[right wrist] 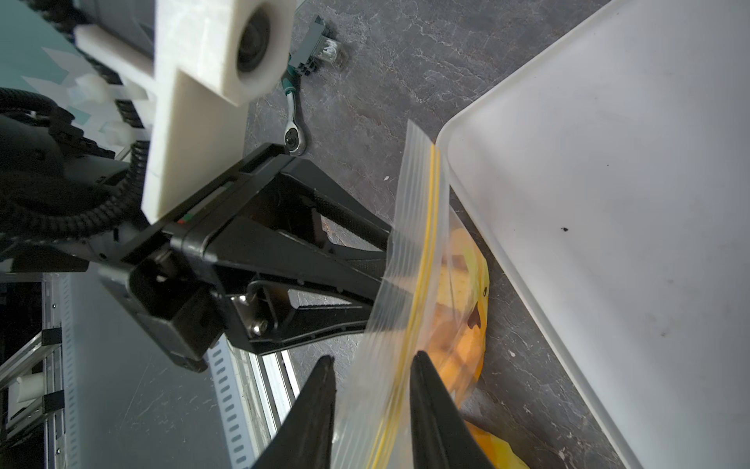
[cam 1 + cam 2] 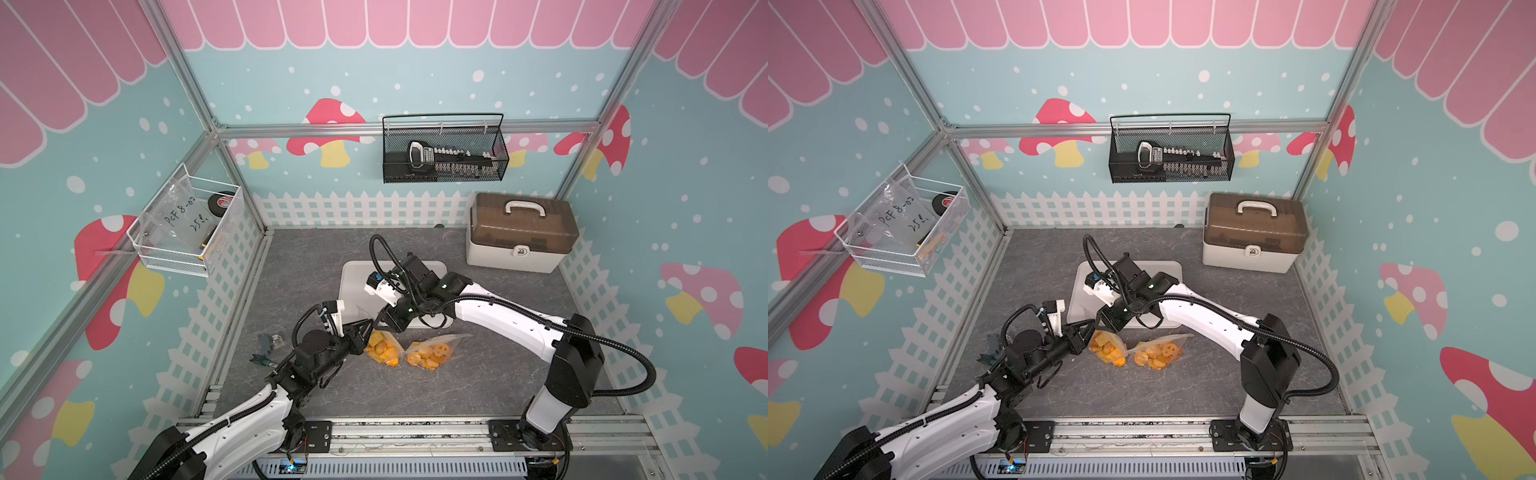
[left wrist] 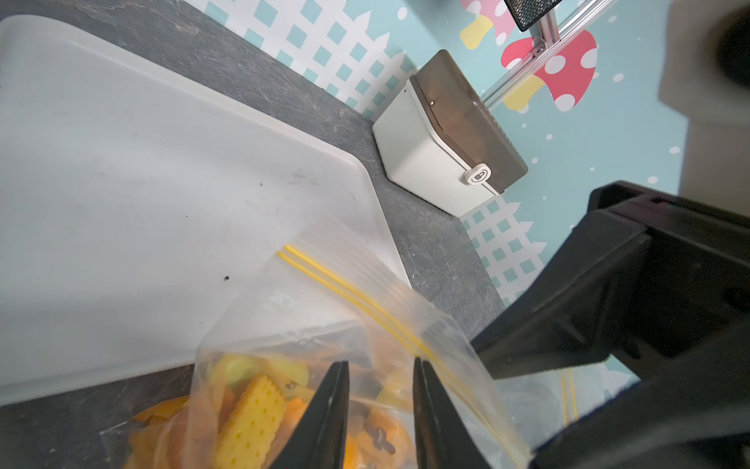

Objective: Pour cookies out of the ziploc bag
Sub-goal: Open the ziploc bag at the center of the board.

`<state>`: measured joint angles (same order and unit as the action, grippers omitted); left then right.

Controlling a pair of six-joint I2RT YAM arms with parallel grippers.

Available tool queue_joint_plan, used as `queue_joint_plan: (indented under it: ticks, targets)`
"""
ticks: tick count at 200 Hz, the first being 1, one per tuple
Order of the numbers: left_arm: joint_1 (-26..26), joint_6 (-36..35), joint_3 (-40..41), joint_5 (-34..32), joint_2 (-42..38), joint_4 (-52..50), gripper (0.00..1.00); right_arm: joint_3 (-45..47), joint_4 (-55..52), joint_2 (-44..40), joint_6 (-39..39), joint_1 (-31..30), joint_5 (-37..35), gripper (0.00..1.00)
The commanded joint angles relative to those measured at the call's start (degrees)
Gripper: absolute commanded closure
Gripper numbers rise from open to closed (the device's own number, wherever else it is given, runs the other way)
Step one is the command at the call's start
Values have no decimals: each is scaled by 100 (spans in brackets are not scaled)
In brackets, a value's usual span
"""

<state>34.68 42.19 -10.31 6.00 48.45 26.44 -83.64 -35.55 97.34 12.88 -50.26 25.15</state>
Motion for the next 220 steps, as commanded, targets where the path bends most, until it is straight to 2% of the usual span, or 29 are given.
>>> queue_joint_plan:
  ticks: [1, 33, 62, 107, 131, 158, 173, 201, 220]
  targets:
    - [39, -56, -123, -55, -15, 38, 69, 104, 15, 83, -58, -30, 78, 77]
    - [39, -74, -121, -84, -63, -4, 69, 111, 22, -12, -69, -27, 55, 83]
    - [33, 8, -96, -47, -207, -40, 69, 162, 22, -102, -99, -19, 4, 94]
    - [35, 184, -86, -153, -1367, -747, 69, 378, 185, -258, -42, 7, -47, 100]
    - [39, 280, -77, -171, -1762, -1030, 65, 426, 305, -326, 10, 8, -29, 100]
    - [39, 367, -51, 14, -1514, -874, 50, 516, 525, -429, 101, 8, 53, 100]
    - [37, 420, -26, 164, -1194, -566, 45, 623, 640, -496, 146, 12, 116, 100]
    - [39, 516, -54, 334, -688, 16, 44, 789, 723, -580, 171, 7, 167, 100]
    - [43, 484, -112, 323, -484, 125, 48, 913, 782, -622, 180, 10, 170, 100]
